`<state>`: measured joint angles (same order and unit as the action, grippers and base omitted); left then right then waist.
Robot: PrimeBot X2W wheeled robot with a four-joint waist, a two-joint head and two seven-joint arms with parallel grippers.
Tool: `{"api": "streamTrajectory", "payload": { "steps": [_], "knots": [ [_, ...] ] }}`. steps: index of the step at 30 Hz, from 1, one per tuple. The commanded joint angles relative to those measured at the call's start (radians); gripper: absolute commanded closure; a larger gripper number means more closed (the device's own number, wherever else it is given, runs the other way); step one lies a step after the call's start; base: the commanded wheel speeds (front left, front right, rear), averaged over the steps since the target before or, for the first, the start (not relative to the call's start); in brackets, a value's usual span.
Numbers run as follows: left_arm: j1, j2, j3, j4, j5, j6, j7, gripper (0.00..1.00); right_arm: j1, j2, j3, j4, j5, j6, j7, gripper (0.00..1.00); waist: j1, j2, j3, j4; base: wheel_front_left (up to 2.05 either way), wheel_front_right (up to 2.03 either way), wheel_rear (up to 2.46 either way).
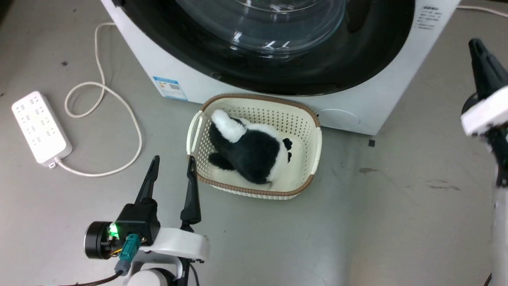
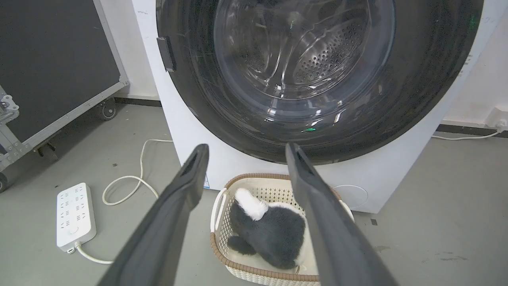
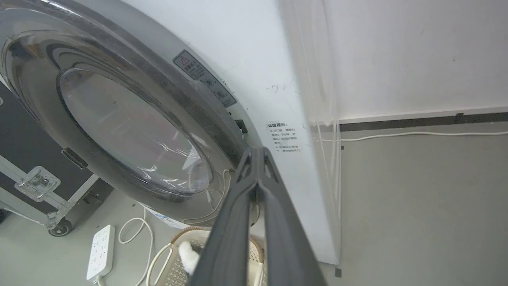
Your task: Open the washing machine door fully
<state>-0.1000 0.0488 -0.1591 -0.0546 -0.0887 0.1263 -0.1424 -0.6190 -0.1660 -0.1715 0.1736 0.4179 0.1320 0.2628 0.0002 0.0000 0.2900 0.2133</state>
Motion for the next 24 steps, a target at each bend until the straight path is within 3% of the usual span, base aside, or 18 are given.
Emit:
{"api": "streamTrajectory", "payload": {
  "steps": [1, 13, 24],
  "knots": [
    [-0.019, 0.001, -0.011, -0.005, -0.005, 0.011, -0.011, 0.0, -0.05, 0.008, -0.021, 0.023, 0.026, -0.001, 0.027, 1.0, -0.0002, 0.0, 0.011, 0.011, 0.0, 0.0, 0.0],
    [-0.041, 0.001, -0.052, -0.008, -0.026, 0.038, -0.036, 0.0, -0.312, 0.046, -0.243, 0.241, 0.111, -0.001, 0.28, 1.0, -0.0002, 0.0, 0.069, 0.065, 0.0, 0.0, 0.0],
    [-0.071, 0.001, -0.084, -0.014, -0.044, 0.061, -0.059, 0.0, -0.529, 0.072, -0.423, 0.356, 0.072, -0.001, 0.484, 1.0, -0.0002, 0.0, 0.133, 0.106, 0.0, 0.0, 0.0]
  ]
}}
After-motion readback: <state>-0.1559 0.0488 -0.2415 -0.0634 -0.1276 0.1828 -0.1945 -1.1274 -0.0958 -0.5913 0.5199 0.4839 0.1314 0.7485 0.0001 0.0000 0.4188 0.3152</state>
